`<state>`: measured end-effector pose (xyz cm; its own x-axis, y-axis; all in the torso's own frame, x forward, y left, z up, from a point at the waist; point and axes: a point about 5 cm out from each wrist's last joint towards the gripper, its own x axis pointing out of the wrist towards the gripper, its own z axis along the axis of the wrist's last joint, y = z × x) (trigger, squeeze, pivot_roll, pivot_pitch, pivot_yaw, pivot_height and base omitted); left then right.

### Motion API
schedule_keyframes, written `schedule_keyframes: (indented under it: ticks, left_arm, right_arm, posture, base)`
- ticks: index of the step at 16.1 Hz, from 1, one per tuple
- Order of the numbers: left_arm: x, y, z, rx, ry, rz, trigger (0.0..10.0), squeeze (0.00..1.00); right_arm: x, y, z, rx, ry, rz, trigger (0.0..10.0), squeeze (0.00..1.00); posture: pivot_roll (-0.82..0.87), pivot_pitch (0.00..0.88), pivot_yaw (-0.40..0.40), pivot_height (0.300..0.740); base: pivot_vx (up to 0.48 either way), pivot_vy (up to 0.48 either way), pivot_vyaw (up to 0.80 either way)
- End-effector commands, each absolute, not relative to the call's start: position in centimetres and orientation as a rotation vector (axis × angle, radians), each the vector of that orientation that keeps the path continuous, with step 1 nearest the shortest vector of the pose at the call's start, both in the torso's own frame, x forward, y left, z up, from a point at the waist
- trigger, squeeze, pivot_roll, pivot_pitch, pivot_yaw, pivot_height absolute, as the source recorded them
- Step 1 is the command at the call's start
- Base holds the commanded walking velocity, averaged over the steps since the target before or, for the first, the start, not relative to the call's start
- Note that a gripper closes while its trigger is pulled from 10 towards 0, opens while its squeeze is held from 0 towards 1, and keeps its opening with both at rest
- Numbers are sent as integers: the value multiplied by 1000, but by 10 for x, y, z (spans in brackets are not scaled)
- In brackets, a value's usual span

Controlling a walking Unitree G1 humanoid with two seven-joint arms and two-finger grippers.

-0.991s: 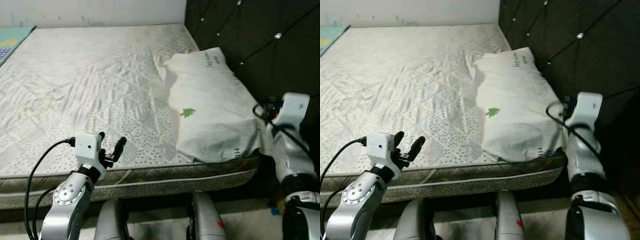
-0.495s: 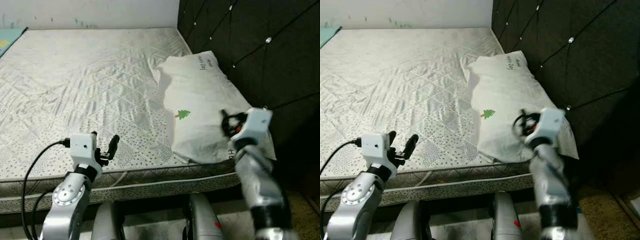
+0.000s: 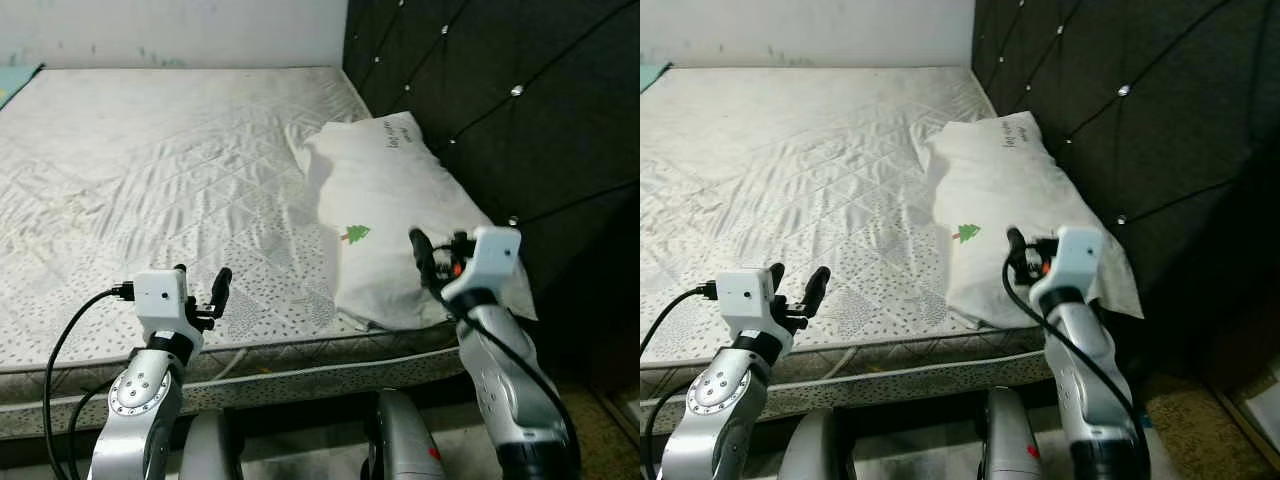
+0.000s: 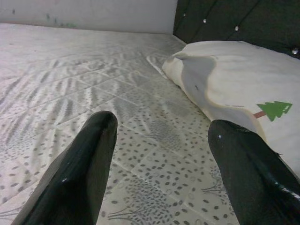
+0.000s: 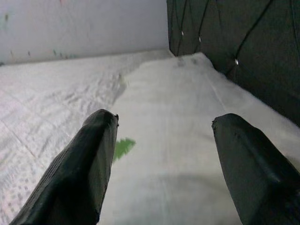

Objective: Clean up the room

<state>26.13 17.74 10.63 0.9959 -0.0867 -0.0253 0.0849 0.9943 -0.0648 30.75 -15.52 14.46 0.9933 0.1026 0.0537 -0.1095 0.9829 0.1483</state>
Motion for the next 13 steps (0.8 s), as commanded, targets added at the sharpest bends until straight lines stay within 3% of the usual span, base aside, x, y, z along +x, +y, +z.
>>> schedule_keyframes:
  ticks: [1,6,13]
  left_arm:
    - [264,175,108,-61,19,-91,10000,0]
    - [266,172,106,-67,21,-109,10000,0]
    - [268,172,105,-64,25,-125,10000,0]
  right_arm:
    - [310,-156,155,162,-73,106,10000,0]
    - [312,-151,167,179,-93,139,10000,0]
    - [311,-143,169,193,-94,201,10000,0]
  posture:
    - [-84,0,-14,576]
    - [-90,0,-9,617]
    - [-88,0,-3,683]
  base:
    - [0,0,-400]
    - [0,0,-450]
    - [0,0,0]
